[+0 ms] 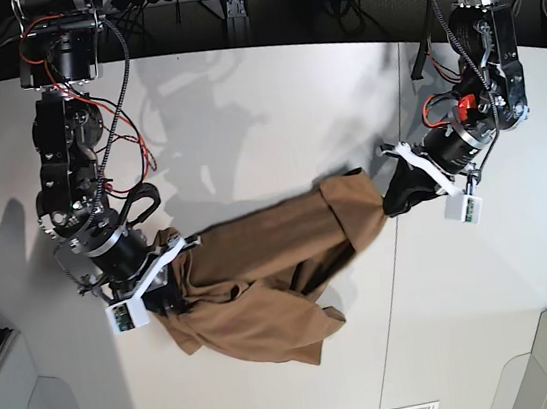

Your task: Layout the t-shirt on the table in an organized manner, then fold the t-shirt properly

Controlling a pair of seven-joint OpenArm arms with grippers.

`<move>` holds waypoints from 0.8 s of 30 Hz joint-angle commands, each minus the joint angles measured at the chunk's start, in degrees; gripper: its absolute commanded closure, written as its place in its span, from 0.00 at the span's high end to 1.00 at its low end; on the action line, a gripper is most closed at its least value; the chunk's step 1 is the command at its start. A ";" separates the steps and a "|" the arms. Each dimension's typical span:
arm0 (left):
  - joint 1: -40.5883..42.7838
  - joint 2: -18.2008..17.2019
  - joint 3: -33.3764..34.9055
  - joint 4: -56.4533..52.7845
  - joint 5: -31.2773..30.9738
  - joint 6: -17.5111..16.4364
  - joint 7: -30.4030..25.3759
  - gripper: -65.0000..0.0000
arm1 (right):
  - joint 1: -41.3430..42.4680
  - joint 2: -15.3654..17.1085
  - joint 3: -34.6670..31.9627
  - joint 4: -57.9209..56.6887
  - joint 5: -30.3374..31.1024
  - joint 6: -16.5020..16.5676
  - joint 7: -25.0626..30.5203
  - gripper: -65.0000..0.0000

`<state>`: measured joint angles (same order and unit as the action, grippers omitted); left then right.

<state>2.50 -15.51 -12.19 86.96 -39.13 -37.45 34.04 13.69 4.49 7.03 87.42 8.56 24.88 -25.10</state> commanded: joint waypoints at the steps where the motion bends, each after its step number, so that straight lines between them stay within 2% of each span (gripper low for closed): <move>1: -0.94 -0.74 -1.42 0.85 -1.75 -1.01 -0.15 0.00 | 1.36 0.87 1.51 1.70 1.44 -0.04 0.57 0.00; 4: -0.87 -0.92 -3.87 0.85 -3.39 -0.98 1.01 0.00 | 1.18 2.45 5.03 1.77 3.17 -0.04 -0.35 0.00; 9: -0.90 -1.95 -4.00 0.85 -4.87 -1.01 2.36 0.00 | -0.76 4.04 8.26 1.66 5.86 -0.07 -0.92 0.00; 10: -0.87 -1.99 -4.00 0.85 -6.25 -1.25 3.41 0.00 | -1.36 4.09 8.57 1.66 5.84 -0.13 -0.92 0.08; 13: -0.87 -1.97 -4.02 0.85 -9.53 -1.88 6.47 0.00 | -3.15 4.07 9.53 1.62 5.84 -1.36 -0.85 0.52; 14: -0.85 -1.97 -4.02 0.85 -10.05 -1.88 6.97 0.02 | -3.67 4.07 9.68 1.60 5.84 -1.33 -0.90 0.62; 15: -0.74 -1.99 -4.02 0.85 -10.40 -1.86 7.19 0.08 | -4.07 4.07 9.75 1.62 6.23 -1.29 -0.87 0.67; 18: -0.46 -1.97 -4.00 0.85 -12.04 -2.14 7.61 0.30 | -5.03 4.04 9.79 1.73 8.68 -1.07 -1.01 0.68; 20: -0.44 -1.97 -3.89 0.85 -15.37 -2.55 8.52 0.40 | -4.85 4.04 9.79 1.95 10.67 -0.42 -1.92 0.68; 22: -0.46 -1.97 -3.52 0.85 -18.38 -2.55 9.62 0.44 | -4.90 4.02 9.79 3.30 12.87 0.11 -2.19 0.68; 24: -0.52 -1.92 -2.29 0.85 -18.91 -2.55 9.73 0.44 | -4.85 3.89 9.77 5.38 14.21 1.07 -2.21 0.68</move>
<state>2.83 -16.88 -14.33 86.96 -56.55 -39.07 44.58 7.49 8.05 16.49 91.50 21.63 25.28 -28.99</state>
